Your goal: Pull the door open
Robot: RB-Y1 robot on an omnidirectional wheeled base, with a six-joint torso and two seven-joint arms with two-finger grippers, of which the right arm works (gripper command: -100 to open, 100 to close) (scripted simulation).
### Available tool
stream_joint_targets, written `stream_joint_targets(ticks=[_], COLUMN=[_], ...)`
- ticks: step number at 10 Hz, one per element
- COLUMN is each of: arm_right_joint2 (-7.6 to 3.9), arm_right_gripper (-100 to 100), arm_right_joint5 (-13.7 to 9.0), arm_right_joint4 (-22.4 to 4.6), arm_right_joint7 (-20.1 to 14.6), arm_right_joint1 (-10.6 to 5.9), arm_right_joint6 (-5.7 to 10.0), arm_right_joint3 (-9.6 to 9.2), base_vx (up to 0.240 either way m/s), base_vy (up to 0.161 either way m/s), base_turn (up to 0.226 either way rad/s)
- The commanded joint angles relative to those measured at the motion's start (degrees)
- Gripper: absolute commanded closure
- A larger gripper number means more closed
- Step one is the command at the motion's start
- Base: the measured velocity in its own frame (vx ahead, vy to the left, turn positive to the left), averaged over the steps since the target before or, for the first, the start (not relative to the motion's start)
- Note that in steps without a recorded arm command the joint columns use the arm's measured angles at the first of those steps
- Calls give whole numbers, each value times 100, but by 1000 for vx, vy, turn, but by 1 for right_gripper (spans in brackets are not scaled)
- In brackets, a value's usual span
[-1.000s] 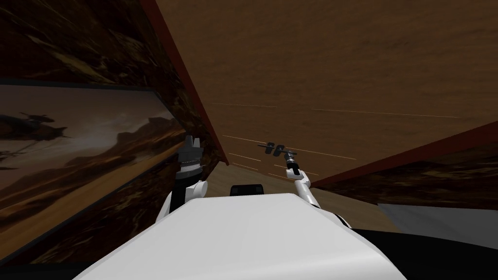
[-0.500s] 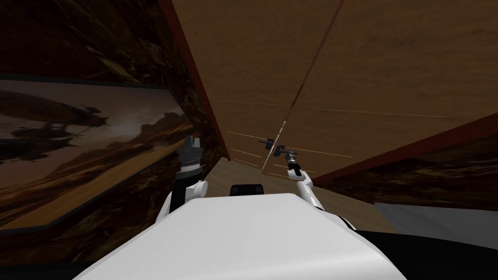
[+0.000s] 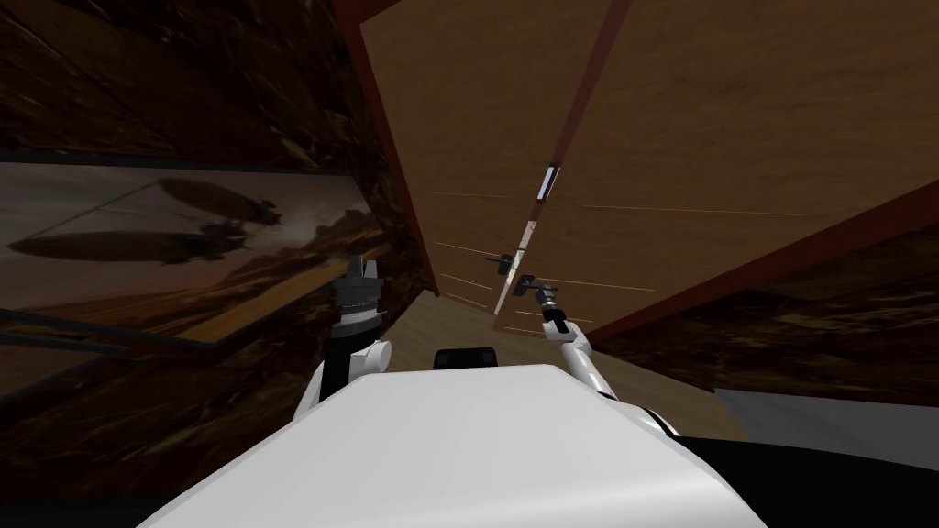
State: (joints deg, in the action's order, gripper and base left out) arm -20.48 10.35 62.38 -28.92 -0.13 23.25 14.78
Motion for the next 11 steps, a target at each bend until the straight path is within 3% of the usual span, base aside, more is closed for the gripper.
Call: stream_joint_targets(ticks=[1, 10, 11], arm_right_joint2=[0, -415, -421], arm_right_gripper=[100, 100, 100], arm_right_joint5=[0, 182, 161], arm_right_joint4=[0, 319, 296], arm_right_joint7=[0, -694, -654], arm_right_joint1=[0, 419, 394], arm_right_joint6=[0, 455, 412], arm_right_joint3=[0, -615, -552], base_vx=[-102, -222, -116], base_vy=[-53, -70, -39], base_turn=[63, 111, 19])
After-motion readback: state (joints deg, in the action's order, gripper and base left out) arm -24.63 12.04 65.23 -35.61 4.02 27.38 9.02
